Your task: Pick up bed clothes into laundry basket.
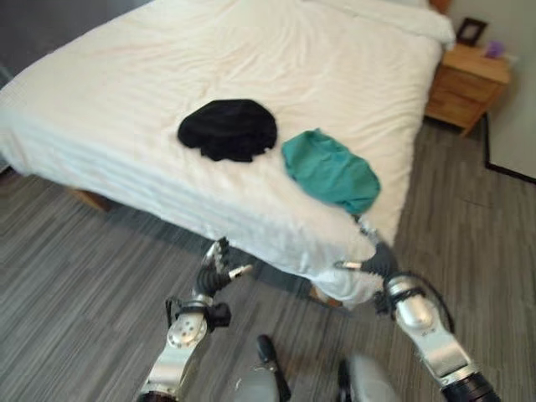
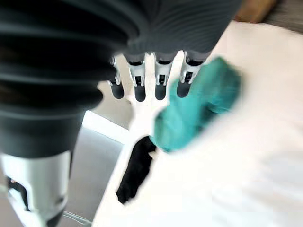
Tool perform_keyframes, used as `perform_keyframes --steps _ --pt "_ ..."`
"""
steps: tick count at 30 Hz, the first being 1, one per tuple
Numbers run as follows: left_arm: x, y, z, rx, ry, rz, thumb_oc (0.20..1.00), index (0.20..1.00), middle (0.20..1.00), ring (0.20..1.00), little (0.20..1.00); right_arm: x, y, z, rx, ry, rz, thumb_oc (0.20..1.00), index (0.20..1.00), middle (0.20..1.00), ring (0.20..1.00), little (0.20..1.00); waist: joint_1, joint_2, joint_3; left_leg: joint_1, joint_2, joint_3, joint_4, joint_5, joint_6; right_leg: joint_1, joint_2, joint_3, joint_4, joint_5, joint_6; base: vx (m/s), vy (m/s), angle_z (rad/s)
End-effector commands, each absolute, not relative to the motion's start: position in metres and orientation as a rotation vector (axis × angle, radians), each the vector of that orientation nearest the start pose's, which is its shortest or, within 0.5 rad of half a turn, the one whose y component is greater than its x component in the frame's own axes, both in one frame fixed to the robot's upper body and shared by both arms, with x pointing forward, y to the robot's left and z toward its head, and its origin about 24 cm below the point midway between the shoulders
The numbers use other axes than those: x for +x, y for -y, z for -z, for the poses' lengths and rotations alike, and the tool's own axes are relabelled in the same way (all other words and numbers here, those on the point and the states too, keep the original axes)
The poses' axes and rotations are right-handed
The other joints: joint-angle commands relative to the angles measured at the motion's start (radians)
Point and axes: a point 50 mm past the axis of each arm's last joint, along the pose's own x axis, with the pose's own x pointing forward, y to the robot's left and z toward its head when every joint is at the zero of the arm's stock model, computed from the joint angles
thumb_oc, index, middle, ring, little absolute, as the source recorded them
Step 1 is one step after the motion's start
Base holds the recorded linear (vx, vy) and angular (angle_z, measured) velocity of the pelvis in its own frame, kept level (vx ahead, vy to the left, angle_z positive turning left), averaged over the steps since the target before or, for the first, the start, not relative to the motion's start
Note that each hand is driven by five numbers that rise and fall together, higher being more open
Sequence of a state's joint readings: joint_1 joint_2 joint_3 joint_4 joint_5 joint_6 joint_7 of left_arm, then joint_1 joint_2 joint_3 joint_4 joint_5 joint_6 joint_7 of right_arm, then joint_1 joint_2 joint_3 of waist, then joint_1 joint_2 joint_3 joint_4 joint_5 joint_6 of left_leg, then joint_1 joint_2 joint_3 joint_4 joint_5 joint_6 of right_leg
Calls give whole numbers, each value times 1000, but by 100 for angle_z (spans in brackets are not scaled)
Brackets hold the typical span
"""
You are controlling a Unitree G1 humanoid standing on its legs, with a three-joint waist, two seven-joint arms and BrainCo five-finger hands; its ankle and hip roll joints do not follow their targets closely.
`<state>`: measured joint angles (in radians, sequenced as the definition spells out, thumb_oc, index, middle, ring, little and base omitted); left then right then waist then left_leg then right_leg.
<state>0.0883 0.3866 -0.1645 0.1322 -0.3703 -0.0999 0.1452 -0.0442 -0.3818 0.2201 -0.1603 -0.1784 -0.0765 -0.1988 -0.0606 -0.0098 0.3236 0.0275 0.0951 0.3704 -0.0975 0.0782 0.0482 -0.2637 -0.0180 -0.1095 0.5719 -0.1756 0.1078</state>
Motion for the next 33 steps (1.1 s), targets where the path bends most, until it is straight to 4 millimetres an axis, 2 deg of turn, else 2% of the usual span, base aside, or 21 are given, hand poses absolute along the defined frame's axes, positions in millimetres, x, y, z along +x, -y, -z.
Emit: perform_keyframes --steps 1,3,4,6,8,11,12,13,15,16,18,19,20,21,22,24,25,26,27,28,33 --pt "216 -211 -7 55 -146 -43 1000 1000 1000 1000 1000 256 189 -127 -606 466 163 1000 1000 1000 1000 1000 -49 -32 -45 65 48 25 10 -156 -99 132 -13 -6 -361 90 0 317 -42 59" --pt "214 -210 -5 36 -154 -46 1000 1000 1000 1000 1000 257 203 -151 -668 563 285 1000 1000 1000 1000 1000 -67 -48 -68 105 20 14 10 -197 -100 126 -54 -23 -500 154 7 393 -37 89" --pt "211 -212 -2 31 -166 -62 1000 1000 1000 1000 1000 259 210 -168 -726 633 387 1000 1000 1000 1000 1000 -68 -47 -80 148 25 42 10 -225 -107 119 -103 -129 -566 204 24 454 -41 71" --pt "208 -210 -1 19 -169 -66 1000 1000 1000 1000 1000 264 212 -175 -774 662 449 1000 1000 1000 1000 1000 -63 -45 -88 181 27 66 10 -244 -108 124 -136 -222 -591 218 25 322 -40 48" --pt "206 -205 2 4 -177 -59 1000 1000 1000 1000 1000 267 214 -172 -818 645 449 1000 1000 1000 1000 1000 -56 -52 -108 205 6 48 10 -274 -102 159 -136 -212 -640 239 21 259 -31 52" --pt "202 -203 7 -33 -192 -72 1000 1000 1000 1000 1000 273 211 -168 -852 627 418 1000 1000 1000 1000 1000 -34 -51 -122 223 -3 44 10 -269 -100 205 -147 -225 -654 256 20 197 -17 12" --pt "201 -199 10 -70 -206 -69 1000 1000 1000 1000 1000 284 211 -151 -909 534 361 1000 1000 1000 1000 1000 -12 -47 -123 240 -1 45 10 -276 -102 239 -146 -227 -659 255 23 296 -40 11" --pt "201 -199 10 -71 -205 -70 1000 1000 1000 1000 1000 285 210 -151 -909 536 360 1000 1000 1000 1000 1000 -14 -50 -123 237 -3 45 10 -270 -102 236 -148 -227 -659 259 21 239 -52 32" --pt "201 -199 11 -77 -209 -57 1000 1000 1000 1000 1000 302 219 -115 -983 326 274 1000 1000 1000 1000 1000 12 -40 -124 246 7 42 10 -268 -112 259 -144 -229 -659 253 20 145 -41 12" --pt "202 -199 11 -77 -207 -59 1000 1000 1000 1000 1000 303 219 -115 -982 329 274 1000 1000 1000 1000 1000 9 -44 -124 240 4 42 10 -262 -112 255 -147 -229 -659 256 18 87 -25 -17" --pt "203 -202 11 -76 -210 -61 1000 1000 1000 1000 1000 304 226 -74 -1028 127 198 1000 1000 1000 1000 1000 26 -40 -120 237 13 39 10 -257 -120 262 -146 -238 -659 246 16 98 -61 -11" --pt "203 -207 10 -76 -212 -72 1000 1000 1000 1000 1000 297 236 -33 -1050 -80 138 1000 1000 1000 1000 1000 39 -38 -113 233 21 30 10 -248 -130 272 -146 -247 -659 240 14 148 -94 2" --pt "200 -211 13 -60 -231 -76 1000 1000 1000 1000 1000 289 238 -12 -1060 -179 90 1000 1000 1000 1000 1000 46 -35 -113 235 29 27 10 -252 -135 283 -144 -257 -659 231 16 144 -88 10" --pt "200 -213 15 -52 -239 -81 1000 1000 1000 1000 1000 283 239 4 -1044 -259 72 1000 1000 1000 1000 1000 49 -36 -114 227 28 23 10 -244 -138 280 -148 -261 -659 232 15 74 -47 23" --pt "200 -214 15 -51 -239 -82 1000 1000 1000 1000 1000 284 238 4 -1042 -259 71 1000 1000 1000 1000 1000 47 -37 -115 226 28 23 10 -244 -138 279 -148 -262 -659 232 15 80 -36 42" --pt "199 -219 21 -29 -272 -89 1000 1000 1000 1000 1000 254 240 58 -1000 -541 -20 1000 1000 1000 1000 1000 60 -28 -114 220 37 15 10 -237 -147 288 -146 -269 -659 221 12 104 -50 33" --pt "201 -221 21 -13 -273 -84 1000 1000 1000 1000 1000 244 241 73 -978 -632 -38 1000 1000 1000 1000 1000 64 -24 -114 218 40 14 10 -233 -150 292 -146 -274 -659 216 11 84 -64 3" --pt "204 -221 20 -4 -268 -74 1000 1000 1000 1000 1000 233 242 87 -937 -726 -42 925 925 925 925 925 68 -20 -114 218 42 12 10 -232 -153 296 -146 -279 -659 212 10 67 -48 -1" --pt "206 -221 18 -5 -256 -71 1000 1000 1000 1000 1000 225 245 95 -915 -795 -39 526 526 526 526 526 72 -17 -115 218 43 10 10 -230 -155 300 -145 -280 -659 208 10 66 -47 4" --pt "208 -222 15 -8 -240 -73 1000 1000 1000 1000 1000 221 247 99 -900 -833 -38 200 200 200 200 200 75 -13 -116 219 44 10 10 -229 -156 304 -145 -282 -659 205 10 68 -45 8" --pt "219 -234 -16 10 -92 -105 1000 1000 1000 1000 1000 208 253 106 -858 -879 -27 200 200 200 200 200 79 -3 -124 230 52 11 10 -223 -163 324 -140 -284 -659 188 7 70 -50 24"
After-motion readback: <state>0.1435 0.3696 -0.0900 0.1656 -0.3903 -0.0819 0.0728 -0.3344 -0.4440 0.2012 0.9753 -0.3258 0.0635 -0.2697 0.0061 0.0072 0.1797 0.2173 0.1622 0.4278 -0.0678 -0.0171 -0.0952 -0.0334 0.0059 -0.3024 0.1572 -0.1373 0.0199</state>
